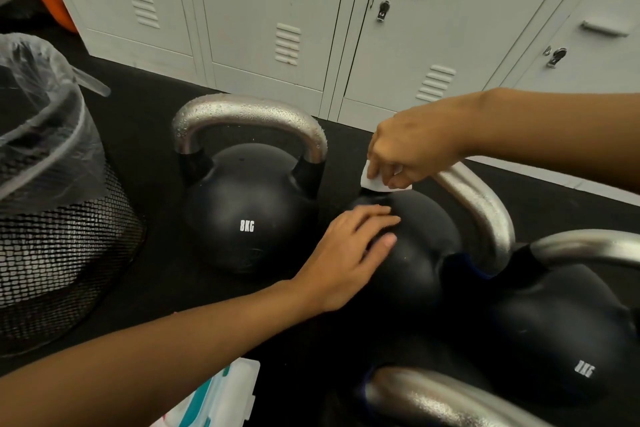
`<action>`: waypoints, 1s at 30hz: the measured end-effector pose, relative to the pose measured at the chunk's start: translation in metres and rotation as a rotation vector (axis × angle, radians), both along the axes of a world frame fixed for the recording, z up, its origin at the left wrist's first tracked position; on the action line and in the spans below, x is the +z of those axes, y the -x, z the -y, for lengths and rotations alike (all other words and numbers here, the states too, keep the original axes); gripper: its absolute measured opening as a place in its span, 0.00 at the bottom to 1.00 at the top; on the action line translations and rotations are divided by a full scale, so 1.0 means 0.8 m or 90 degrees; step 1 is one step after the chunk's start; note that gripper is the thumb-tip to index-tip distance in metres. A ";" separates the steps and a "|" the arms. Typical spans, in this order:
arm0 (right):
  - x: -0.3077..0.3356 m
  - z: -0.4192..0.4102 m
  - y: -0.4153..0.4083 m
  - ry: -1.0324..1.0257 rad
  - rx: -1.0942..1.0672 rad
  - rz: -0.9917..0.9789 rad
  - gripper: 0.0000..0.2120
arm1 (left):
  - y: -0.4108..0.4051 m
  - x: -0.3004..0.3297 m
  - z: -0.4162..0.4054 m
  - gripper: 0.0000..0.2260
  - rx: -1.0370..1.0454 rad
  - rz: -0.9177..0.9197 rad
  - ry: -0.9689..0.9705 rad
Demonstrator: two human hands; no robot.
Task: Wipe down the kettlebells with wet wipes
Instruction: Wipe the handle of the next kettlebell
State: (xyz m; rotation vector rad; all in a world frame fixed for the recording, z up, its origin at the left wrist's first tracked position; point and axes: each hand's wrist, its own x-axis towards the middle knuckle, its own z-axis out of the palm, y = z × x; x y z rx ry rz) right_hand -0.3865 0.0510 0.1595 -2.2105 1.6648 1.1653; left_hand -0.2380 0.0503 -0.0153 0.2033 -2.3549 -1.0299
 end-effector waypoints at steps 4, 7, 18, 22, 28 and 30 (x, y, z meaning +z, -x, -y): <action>0.007 -0.011 0.007 0.026 -0.102 0.112 0.13 | 0.013 0.012 0.017 0.10 0.120 -0.089 -0.160; 0.005 -0.024 0.007 0.097 -0.160 0.194 0.15 | 0.032 0.028 0.025 0.15 0.155 -0.101 -0.212; -0.004 -0.083 -0.034 0.422 -0.229 0.305 0.11 | 0.057 0.052 0.039 0.12 0.122 -0.101 -0.255; -0.016 -0.117 -0.073 0.479 -0.532 0.480 0.06 | 0.056 0.053 0.043 0.16 0.111 -0.104 -0.266; -0.050 -0.110 -0.079 0.406 -0.840 0.624 0.18 | 0.054 0.053 0.048 0.16 0.124 -0.088 -0.262; -0.060 -0.097 -0.084 0.432 -0.887 0.708 0.25 | 0.051 0.055 0.048 0.17 0.117 -0.080 -0.257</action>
